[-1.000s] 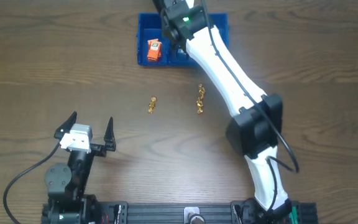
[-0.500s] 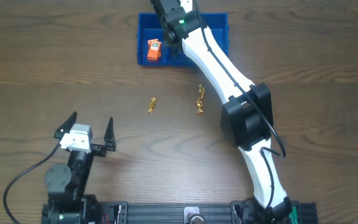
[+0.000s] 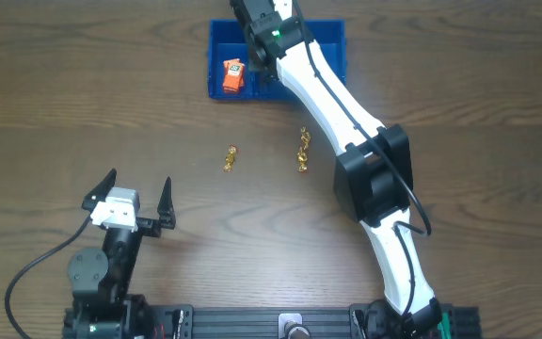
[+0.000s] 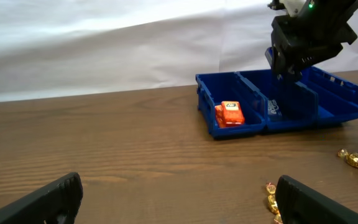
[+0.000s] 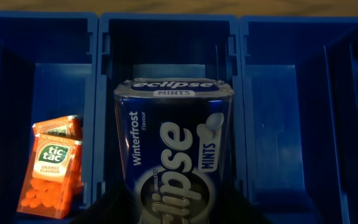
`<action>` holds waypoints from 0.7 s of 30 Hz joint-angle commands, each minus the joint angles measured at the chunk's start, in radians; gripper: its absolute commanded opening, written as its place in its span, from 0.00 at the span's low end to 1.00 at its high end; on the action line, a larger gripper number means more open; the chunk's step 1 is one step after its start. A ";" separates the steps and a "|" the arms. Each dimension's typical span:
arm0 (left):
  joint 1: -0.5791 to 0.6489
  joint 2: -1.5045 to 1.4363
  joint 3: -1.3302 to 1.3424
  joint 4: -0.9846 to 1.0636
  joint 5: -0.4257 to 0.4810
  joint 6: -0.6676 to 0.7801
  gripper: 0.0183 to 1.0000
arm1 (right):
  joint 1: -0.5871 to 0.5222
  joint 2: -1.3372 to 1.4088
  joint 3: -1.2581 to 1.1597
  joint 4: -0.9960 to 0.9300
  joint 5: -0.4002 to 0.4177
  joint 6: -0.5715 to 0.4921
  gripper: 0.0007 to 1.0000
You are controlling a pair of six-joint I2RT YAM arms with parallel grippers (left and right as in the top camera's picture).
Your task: Sort Candies Into Trays
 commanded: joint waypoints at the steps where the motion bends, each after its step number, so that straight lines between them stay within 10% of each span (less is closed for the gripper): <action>1: 0.004 -0.006 -0.014 -0.048 0.024 -0.004 1.00 | -0.008 0.011 -0.004 0.003 -0.012 -0.006 0.31; 21: 0.004 -0.006 -0.014 -0.048 0.024 -0.004 1.00 | -0.025 0.014 -0.004 -0.002 -0.035 0.002 0.33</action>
